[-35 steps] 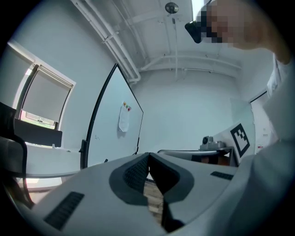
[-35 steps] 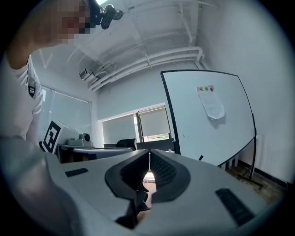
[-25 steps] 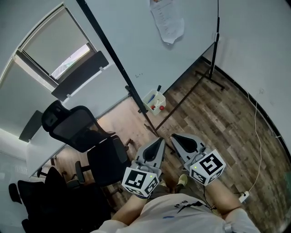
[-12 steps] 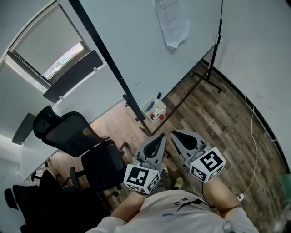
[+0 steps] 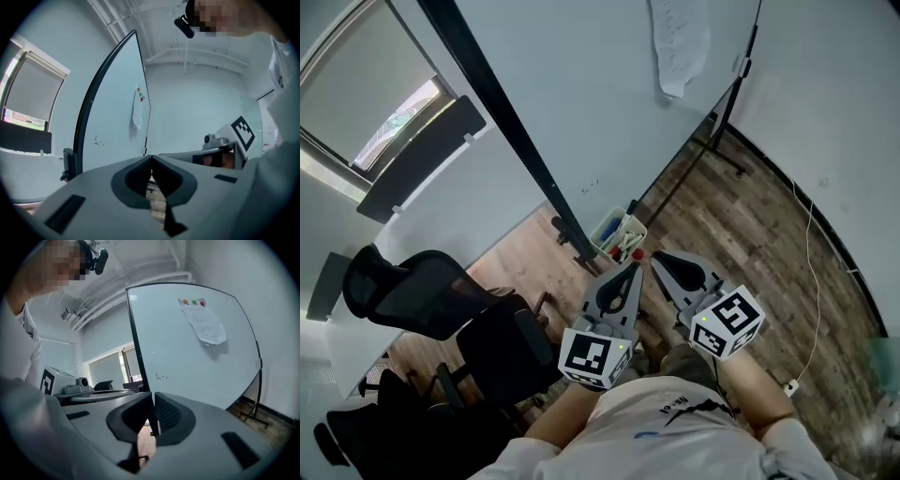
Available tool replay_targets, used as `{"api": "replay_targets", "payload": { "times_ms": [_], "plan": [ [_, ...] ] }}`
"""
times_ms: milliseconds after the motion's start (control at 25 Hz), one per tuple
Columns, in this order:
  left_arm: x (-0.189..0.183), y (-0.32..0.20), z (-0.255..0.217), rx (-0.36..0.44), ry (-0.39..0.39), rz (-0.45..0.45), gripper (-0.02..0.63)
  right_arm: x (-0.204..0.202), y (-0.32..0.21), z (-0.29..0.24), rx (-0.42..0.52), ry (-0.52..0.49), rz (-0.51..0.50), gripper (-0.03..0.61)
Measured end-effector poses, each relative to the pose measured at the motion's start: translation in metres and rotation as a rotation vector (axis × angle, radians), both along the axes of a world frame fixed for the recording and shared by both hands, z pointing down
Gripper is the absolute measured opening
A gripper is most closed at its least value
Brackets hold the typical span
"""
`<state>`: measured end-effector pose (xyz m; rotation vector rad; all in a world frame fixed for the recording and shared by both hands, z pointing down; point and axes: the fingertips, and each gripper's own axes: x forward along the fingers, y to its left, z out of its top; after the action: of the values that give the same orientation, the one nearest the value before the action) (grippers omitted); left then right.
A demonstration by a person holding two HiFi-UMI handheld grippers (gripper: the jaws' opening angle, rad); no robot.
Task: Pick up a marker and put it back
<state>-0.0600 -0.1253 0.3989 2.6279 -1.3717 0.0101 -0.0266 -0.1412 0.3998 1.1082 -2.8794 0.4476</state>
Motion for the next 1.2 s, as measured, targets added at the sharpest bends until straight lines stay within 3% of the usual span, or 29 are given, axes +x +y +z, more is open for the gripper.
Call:
{"api": "replay_targets", "payload": {
  "times_ms": [320,720,1200],
  "plan": [
    [-0.003,-0.035,0.022,-0.051,-0.011,0.022,0.011,0.002,-0.049,0.044,-0.077,0.01,0.039,0.017],
    [0.004,-0.084,0.045,-0.112,-0.042,-0.023,0.011,0.0,-0.102,0.066,-0.107,0.0,-0.03,0.017],
    [0.003,-0.111,0.067,-0.174,-0.059,-0.07,0.011,-0.006,-0.132,0.129,-0.273,-0.035,-0.087,0.018]
  ]
}}
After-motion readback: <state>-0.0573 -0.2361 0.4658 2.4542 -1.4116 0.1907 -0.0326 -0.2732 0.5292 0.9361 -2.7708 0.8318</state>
